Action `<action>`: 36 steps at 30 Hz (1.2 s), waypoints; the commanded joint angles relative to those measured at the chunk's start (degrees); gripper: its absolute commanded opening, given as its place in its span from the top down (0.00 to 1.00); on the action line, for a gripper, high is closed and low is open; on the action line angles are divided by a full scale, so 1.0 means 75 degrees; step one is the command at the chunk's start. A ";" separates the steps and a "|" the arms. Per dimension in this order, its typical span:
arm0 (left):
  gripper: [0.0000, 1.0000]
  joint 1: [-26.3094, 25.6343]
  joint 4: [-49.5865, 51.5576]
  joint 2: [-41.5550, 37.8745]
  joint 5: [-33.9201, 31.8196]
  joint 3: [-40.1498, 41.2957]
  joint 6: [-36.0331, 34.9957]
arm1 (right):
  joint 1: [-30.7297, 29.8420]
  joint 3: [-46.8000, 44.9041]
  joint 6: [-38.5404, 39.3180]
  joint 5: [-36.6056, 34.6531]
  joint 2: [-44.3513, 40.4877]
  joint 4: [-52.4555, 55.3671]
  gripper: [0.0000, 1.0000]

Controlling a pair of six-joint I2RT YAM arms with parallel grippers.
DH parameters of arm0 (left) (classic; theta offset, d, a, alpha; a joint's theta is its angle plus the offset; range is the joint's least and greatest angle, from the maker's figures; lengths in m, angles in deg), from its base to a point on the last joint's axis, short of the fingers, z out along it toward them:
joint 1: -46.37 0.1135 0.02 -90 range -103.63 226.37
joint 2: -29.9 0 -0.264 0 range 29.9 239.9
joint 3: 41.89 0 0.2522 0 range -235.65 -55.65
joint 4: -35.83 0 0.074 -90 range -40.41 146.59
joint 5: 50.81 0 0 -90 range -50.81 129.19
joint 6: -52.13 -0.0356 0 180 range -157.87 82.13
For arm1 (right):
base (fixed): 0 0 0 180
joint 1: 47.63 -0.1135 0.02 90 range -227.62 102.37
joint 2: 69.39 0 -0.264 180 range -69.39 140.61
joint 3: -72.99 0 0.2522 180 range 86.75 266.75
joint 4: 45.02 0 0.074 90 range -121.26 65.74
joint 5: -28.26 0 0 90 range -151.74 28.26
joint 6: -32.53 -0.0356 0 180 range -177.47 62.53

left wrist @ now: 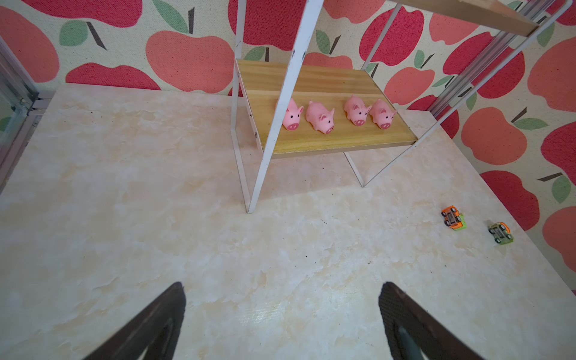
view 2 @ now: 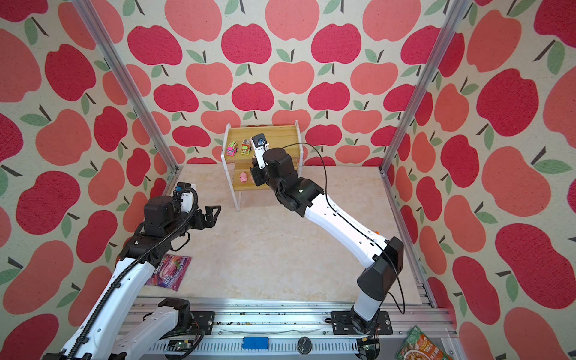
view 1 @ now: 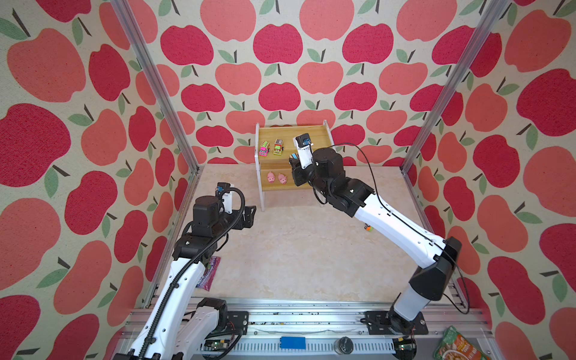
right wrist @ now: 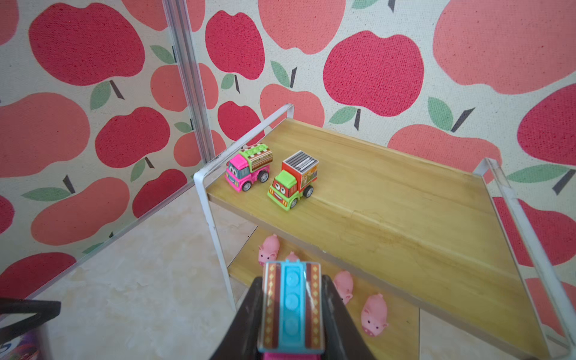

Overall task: Organize plastic toys on shelves
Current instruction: Pick up the plastic toy from the center of the table, then place the plastic toy on the shelf.

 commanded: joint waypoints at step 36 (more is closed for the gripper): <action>0.01 -0.1059 -0.0589 0.0230 0.0051 0.0075 -0.0467 | 0.0846 0.6131 -0.0826 -0.0607 0.4141 0.2063 0.82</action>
